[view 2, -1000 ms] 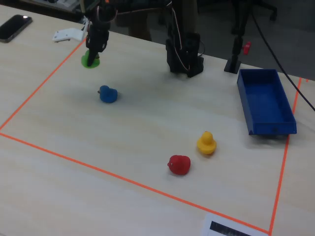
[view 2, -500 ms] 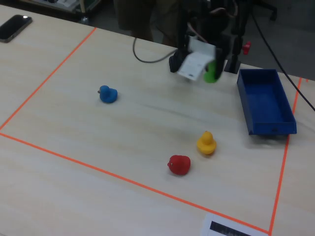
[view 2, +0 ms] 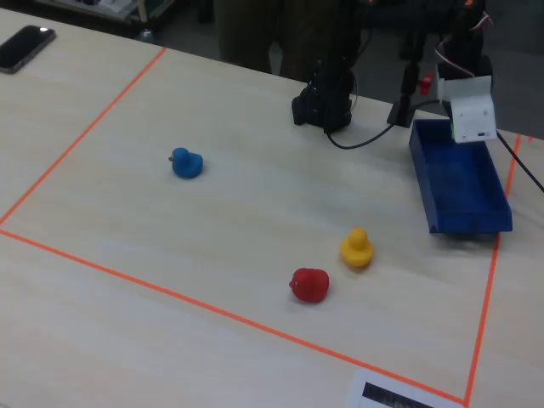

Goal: Grasp green duck and put it into box.

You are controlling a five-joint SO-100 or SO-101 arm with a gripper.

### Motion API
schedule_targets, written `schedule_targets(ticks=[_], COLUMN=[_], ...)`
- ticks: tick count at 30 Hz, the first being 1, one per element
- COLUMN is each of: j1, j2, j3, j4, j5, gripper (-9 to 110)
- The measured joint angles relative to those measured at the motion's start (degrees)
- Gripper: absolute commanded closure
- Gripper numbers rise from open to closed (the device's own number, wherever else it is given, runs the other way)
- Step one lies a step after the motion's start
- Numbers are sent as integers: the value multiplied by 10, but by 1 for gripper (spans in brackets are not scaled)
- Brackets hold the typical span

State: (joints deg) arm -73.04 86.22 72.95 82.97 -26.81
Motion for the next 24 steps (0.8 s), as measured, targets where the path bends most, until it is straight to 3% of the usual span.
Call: schedule_targets(ticks=[1, 3, 5, 13, 15, 18, 24], j1=[-2, 1, 4, 52, 80, 135, 278], j2=[-11, -29, -36, -37, -33, 14, 220], j3=[13, 37, 62, 108, 108, 108, 200], j4=[-21, -58, -91, -128, -112, -82, -122], j5=[0, -5, -14, -76, -90, -119, -181], gripper=[101, 84, 76, 63, 70, 99, 101])
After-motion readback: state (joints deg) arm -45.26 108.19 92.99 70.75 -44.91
